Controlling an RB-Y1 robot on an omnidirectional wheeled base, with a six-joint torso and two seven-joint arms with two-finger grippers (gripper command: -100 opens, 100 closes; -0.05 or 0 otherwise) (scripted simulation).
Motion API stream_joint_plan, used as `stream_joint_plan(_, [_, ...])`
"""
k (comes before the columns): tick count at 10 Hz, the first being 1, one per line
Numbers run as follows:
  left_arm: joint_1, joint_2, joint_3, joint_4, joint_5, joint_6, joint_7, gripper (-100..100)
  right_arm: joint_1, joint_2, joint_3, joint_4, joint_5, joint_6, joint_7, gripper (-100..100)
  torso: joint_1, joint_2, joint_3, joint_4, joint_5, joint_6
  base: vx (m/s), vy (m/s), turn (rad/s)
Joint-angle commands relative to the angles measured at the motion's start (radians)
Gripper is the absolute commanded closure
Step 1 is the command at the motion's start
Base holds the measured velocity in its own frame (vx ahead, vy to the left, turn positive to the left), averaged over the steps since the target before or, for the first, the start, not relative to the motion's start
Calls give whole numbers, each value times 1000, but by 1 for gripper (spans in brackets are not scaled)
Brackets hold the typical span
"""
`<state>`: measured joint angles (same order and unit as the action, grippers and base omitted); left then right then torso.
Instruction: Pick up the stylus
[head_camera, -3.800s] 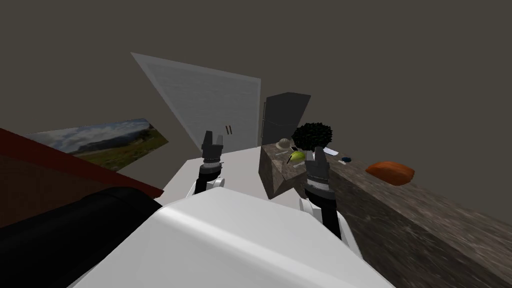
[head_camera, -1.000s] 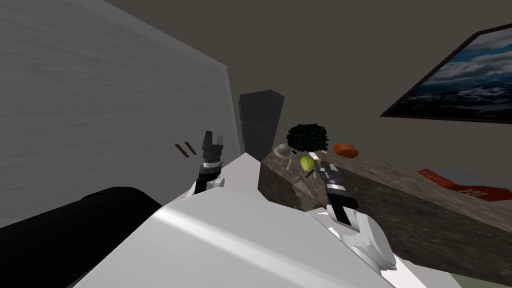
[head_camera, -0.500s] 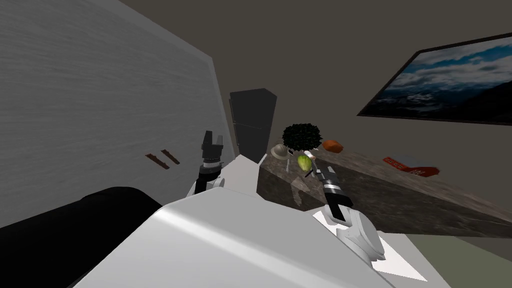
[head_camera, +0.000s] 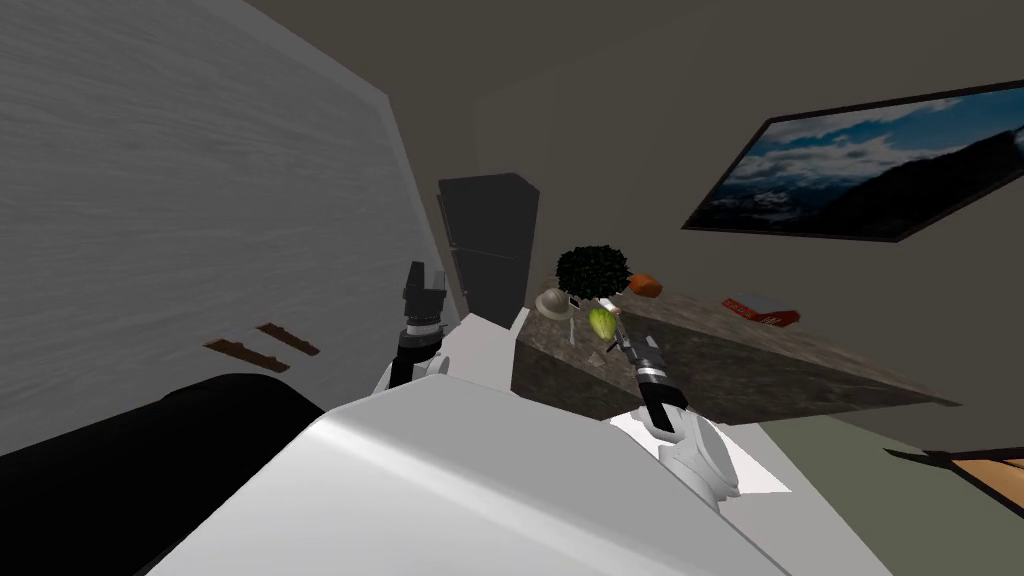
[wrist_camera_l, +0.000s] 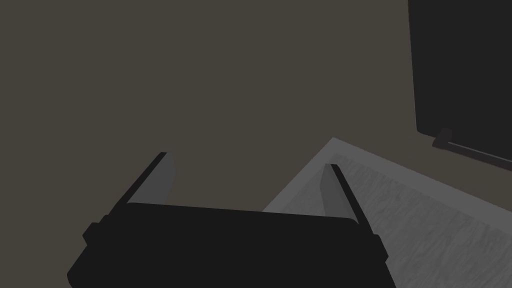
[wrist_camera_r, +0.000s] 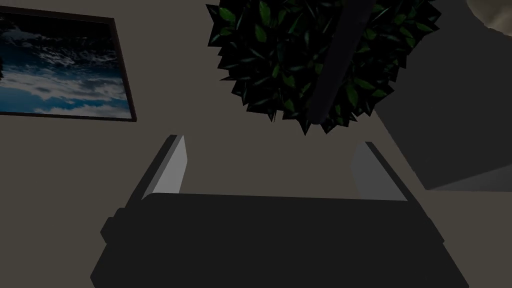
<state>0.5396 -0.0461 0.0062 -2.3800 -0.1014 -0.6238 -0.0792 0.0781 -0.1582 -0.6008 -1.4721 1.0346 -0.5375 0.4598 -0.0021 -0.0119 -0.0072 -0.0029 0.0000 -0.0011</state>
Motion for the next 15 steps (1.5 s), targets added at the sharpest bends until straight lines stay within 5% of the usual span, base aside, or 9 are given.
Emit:
stream_joint_plan(1, [0, 0, 0, 0, 0, 0, 0, 0, -10, 20, -3, 25, 18, 2, 29, -100, 0, 0, 0, 0, 0, 0, 70, 59, -174])
stream_joint_plan(7, [0, 0, 0, 0, 0, 0, 0, 0, -46, 174, -32, 108, 55, 2, 100, -100, -4, 3, 2, 1, -1, 0, 35, 28, -139])
stream_joint_plan(10, [0, 0, 0, 0, 0, 0, 0, 0, -43, 189, -33, 109, 55, 1, 97, -100, -6, 5, 3, 1, -1, 0, 4, -8, -23])
stream_joint_plan(11, [0, 0, 0, 0, 0, 0, 0, 0, -43, 191, -33, 109, 55, 1, 98, 0, -6, 5, 3, 1, -1, 0, 0, 0, 0])
stream_joint_plan(12, [0, 0, 0, 0, 0, 0, 0, 0, -54, 176, 17, 112, 105, 51, 48, -100, -6, 5, 3, 1, -1, 0, -12, -64, -52])
stream_joint_plan(15, [0, 0, 0, 0, 0, 0, 0, 0, -54, 176, 74, 112, 129, 115, -1, -100, -10, 6, 4, 1, -2, 0, -9, -59, 0])
